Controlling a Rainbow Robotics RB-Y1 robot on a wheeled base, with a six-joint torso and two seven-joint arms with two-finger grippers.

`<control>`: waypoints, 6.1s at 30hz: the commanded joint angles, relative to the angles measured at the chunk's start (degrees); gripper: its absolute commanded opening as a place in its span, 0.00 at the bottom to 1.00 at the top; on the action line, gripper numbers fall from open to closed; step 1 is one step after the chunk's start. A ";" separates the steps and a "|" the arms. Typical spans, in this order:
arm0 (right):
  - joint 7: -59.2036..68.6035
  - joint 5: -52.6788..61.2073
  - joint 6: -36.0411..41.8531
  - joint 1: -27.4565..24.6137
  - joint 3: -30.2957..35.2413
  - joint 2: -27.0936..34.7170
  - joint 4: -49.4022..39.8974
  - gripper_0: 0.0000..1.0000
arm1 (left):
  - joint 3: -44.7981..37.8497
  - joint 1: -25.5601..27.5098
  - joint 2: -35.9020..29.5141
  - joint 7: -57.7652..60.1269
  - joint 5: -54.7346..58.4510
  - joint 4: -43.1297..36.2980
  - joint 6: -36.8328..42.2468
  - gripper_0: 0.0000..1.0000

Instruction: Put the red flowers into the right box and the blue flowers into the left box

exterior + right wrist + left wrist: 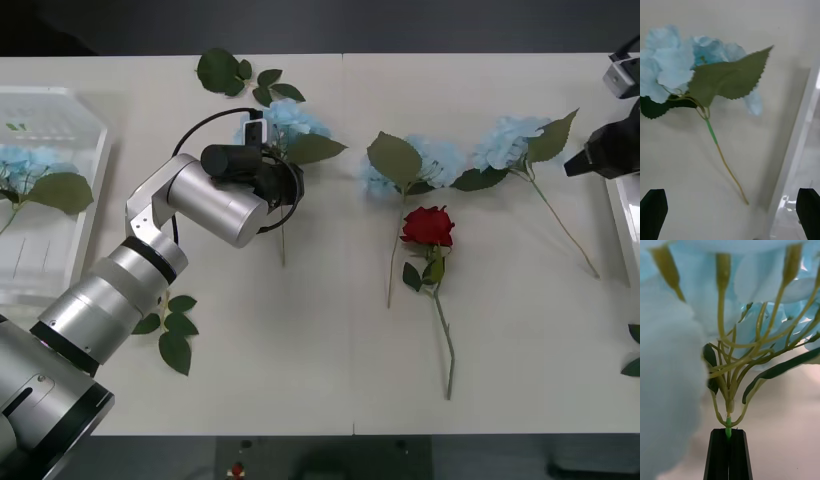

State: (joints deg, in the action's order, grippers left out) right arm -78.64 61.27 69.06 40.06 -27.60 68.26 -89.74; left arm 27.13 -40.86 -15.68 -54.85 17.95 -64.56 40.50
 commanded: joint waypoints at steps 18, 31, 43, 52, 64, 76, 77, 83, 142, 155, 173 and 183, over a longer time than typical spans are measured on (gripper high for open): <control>-1.96 -13.28 -14.84 0.90 -9.67 -10.60 8.18 1.00 | -11.14 0.34 -16.58 -2.28 15.01 -36.78 32.18 0.00; -5.39 -14.25 -21.52 0.99 -11.77 -12.98 15.21 1.00 | -27.84 9.92 -32.66 -14.85 14.31 -47.68 32.88 0.00; -8.11 -14.42 -25.73 1.52 -13.62 -15.52 20.75 1.00 | -42.51 28.20 -42.77 -26.80 9.83 -45.57 32.27 0.00; -10.04 -14.60 -26.44 1.60 -13.62 -16.67 22.51 0.23 | -45.50 35.85 -42.68 -25.93 13.96 -38.10 31.39 0.00; -11.36 -10.65 -26.35 2.13 -13.44 -16.05 22.51 0.00 | -39.88 35.32 -42.68 -26.19 21.34 -24.82 23.04 0.00; -31.40 22.67 -14.48 3.80 0.00 -11.66 21.63 0.00 | -39.88 35.06 -42.68 -28.39 29.78 -24.03 23.57 0.71; -33.95 27.85 -13.96 3.80 0.53 -11.31 21.63 0.00 | -40.23 35.06 -42.68 -28.74 30.83 -24.03 24.10 0.78; -48.36 46.92 -12.37 3.89 3.08 -10.78 21.63 0.00 | -44.62 34.62 -42.68 -37.44 38.39 -27.99 32.18 0.99; -58.47 61.07 -17.56 9.87 12.22 -45.14 21.45 0.00 | -18.70 16.78 -7.70 -70.05 65.46 -33.17 5.99 1.00; -58.47 61.07 -18.18 9.87 12.22 -45.06 21.45 0.00 | -17.55 11.94 -5.06 -70.40 65.28 -25.70 5.99 0.00; -58.47 60.63 -18.35 9.87 11.96 -43.47 21.45 0.43 | -17.73 12.03 -5.68 -69.26 66.60 -25.70 5.73 0.00; -59.53 59.49 -17.21 10.22 10.81 -39.26 21.37 0.87 | -21.07 12.03 -8.40 -66.79 71.35 -25.70 9.77 0.00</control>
State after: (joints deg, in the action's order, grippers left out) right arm -138.88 120.76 51.08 47.67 -17.02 27.30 -67.11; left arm 8.78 -27.69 -21.77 -124.04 87.55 -89.34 47.65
